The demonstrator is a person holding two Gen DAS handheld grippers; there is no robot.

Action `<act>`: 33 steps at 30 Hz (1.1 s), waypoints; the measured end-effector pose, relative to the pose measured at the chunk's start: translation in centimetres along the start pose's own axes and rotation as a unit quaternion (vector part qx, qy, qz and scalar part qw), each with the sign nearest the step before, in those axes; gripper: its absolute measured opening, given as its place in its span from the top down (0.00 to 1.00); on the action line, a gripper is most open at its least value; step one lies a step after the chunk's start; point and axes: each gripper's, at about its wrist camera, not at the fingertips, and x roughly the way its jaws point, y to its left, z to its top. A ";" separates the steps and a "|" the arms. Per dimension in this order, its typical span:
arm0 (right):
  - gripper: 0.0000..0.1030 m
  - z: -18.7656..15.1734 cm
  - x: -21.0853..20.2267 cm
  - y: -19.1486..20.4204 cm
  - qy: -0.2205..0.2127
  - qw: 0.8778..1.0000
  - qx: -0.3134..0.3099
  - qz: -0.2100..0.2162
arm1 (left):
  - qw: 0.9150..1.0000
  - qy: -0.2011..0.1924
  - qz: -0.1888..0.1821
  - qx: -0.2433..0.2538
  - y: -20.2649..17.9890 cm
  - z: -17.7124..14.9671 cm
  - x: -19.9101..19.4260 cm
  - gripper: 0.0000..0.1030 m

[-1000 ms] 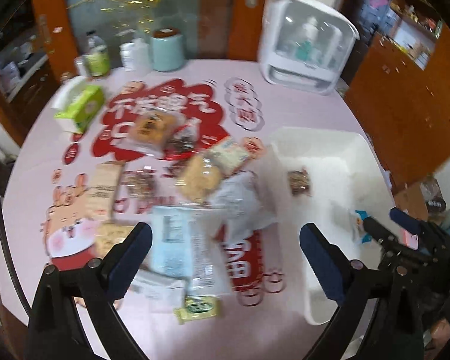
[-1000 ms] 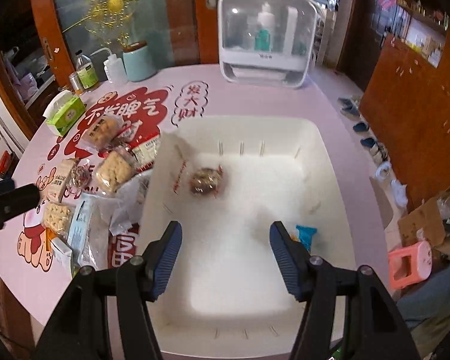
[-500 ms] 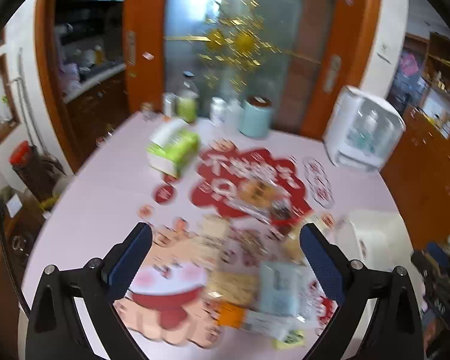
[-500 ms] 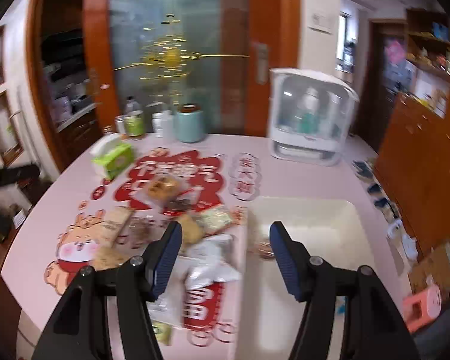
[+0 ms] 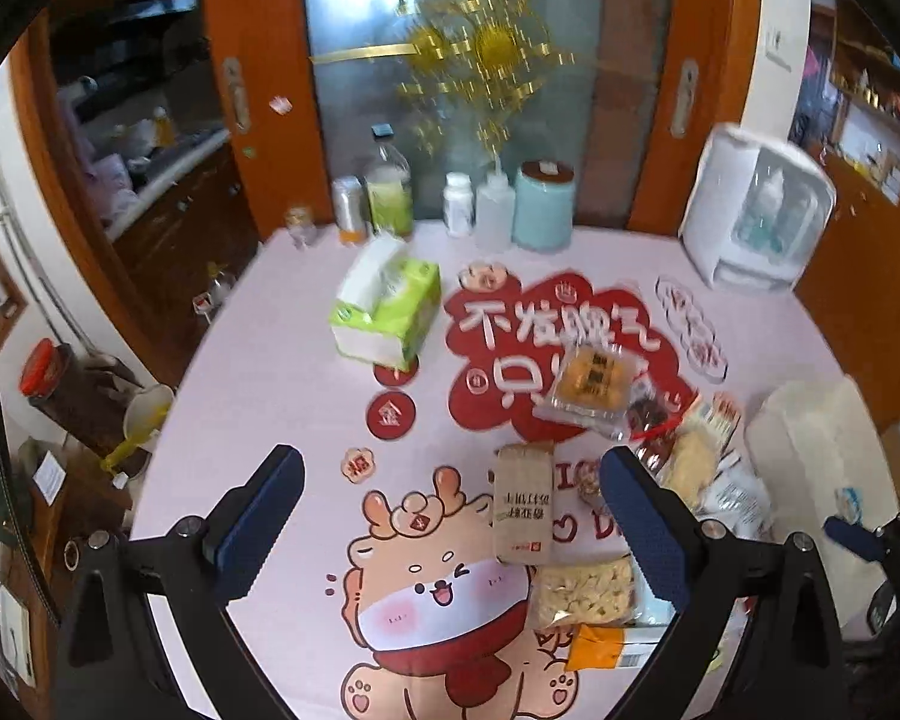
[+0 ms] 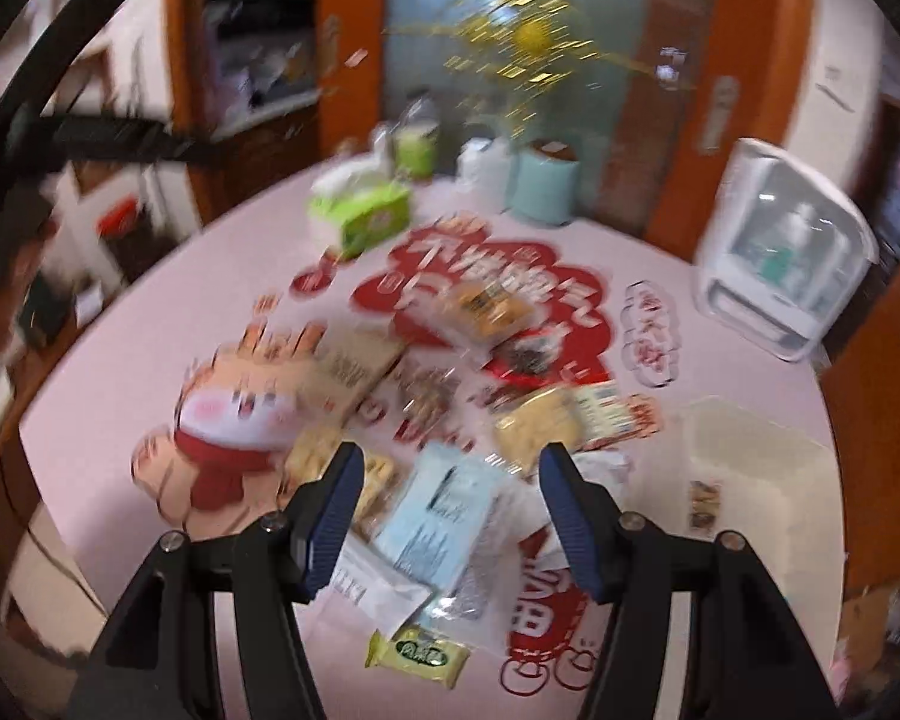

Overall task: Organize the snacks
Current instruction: 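Grasp the orange-topped bar with the right gripper while the left grasps the brown biscuit pack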

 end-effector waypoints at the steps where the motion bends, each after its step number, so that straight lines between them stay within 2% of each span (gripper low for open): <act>1: 0.41 -0.3 0.9 0.8 0.010 1.000 -0.014 0.005 | 1.000 0.010 0.003 0.010 -0.2 -0.1 1.5 0.04; 9: 0.41 -3.7 5.8 5.3 0.059 0.991 -0.112 0.031 | 0.996 0.081 -0.021 0.044 -1.9 -2.1 10.8 0.04; 13: 0.41 -5.3 8.2 6.7 0.087 0.983 -0.156 0.039 | 0.989 0.133 -0.050 0.038 -2.8 -3.3 15.8 0.04; 18: 0.41 -6.0 10.4 7.3 0.113 0.975 -0.184 0.061 | 0.981 0.180 -0.057 0.053 -4.7 -4.8 20.4 0.04; 24: 0.40 -6.6 12.4 7.7 0.139 0.965 -0.205 0.088 | 0.971 0.224 -0.050 0.061 -6.1 -6.1 23.9 0.04; 27: 0.41 -6.9 12.3 8.2 0.132 0.961 -0.228 0.087 | 0.967 0.240 -0.044 0.070 -6.7 -6.8 25.1 0.03; 28: 0.42 -7.0 12.3 8.3 0.132 0.960 -0.233 0.085 | 0.967 0.240 -0.040 0.072 -6.9 -6.9 25.4 0.03; 29: 0.48 -7.1 12.3 8.5 0.128 0.959 -0.240 0.081 | 0.968 0.237 -0.040 0.072 -7.0 -6.9 25.3 0.03; 31: 0.54 -7.2 12.2 8.8 0.125 0.958 -0.246 0.077 | 0.967 0.239 -0.042 0.072 -7.0 -6.8 25.4 0.05; 33: 0.56 -7.2 12.0 8.8 0.128 0.959 -0.240 0.083 | 0.968 0.238 -0.043 0.073 -6.8 -6.7 25.2 0.15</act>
